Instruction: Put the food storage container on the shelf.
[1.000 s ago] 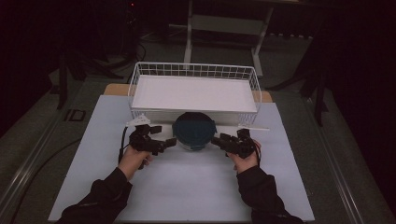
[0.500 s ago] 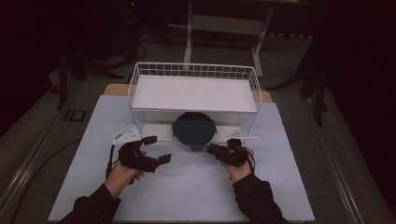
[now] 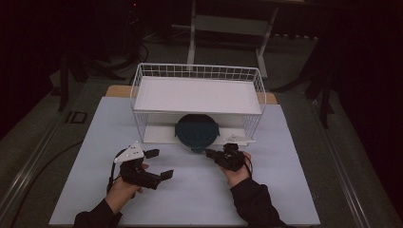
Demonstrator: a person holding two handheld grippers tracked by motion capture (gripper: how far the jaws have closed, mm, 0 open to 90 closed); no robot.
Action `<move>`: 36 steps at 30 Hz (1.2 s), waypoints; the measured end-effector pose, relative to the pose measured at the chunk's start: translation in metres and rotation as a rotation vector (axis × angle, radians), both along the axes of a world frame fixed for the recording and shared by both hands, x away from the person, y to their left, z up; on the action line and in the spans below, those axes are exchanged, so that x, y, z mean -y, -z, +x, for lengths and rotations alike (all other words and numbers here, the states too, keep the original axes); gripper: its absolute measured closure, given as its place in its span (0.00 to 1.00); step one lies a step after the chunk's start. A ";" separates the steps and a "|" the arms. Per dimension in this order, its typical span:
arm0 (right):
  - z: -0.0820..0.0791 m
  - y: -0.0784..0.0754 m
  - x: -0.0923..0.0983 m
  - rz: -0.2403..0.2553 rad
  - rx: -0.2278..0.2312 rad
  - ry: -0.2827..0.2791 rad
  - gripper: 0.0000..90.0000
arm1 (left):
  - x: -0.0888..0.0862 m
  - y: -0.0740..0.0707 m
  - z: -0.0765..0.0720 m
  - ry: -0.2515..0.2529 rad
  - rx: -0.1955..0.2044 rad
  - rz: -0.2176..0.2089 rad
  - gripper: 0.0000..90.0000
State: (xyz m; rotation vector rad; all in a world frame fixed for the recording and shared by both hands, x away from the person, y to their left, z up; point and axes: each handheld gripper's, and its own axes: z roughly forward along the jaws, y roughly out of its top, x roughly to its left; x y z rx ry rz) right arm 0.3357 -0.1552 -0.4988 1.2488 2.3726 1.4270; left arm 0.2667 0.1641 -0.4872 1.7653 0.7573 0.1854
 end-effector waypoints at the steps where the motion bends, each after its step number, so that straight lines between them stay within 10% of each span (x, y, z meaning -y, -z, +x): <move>1: 0.000 0.001 -0.001 -0.002 -0.001 -0.001 1.00 | 0.000 0.000 0.000 -0.001 0.000 -0.003 0.00; 36: 0.034 0.010 -0.041 -0.028 0.001 0.001 1.00 | -0.003 0.006 0.001 -0.003 0.006 -0.006 0.00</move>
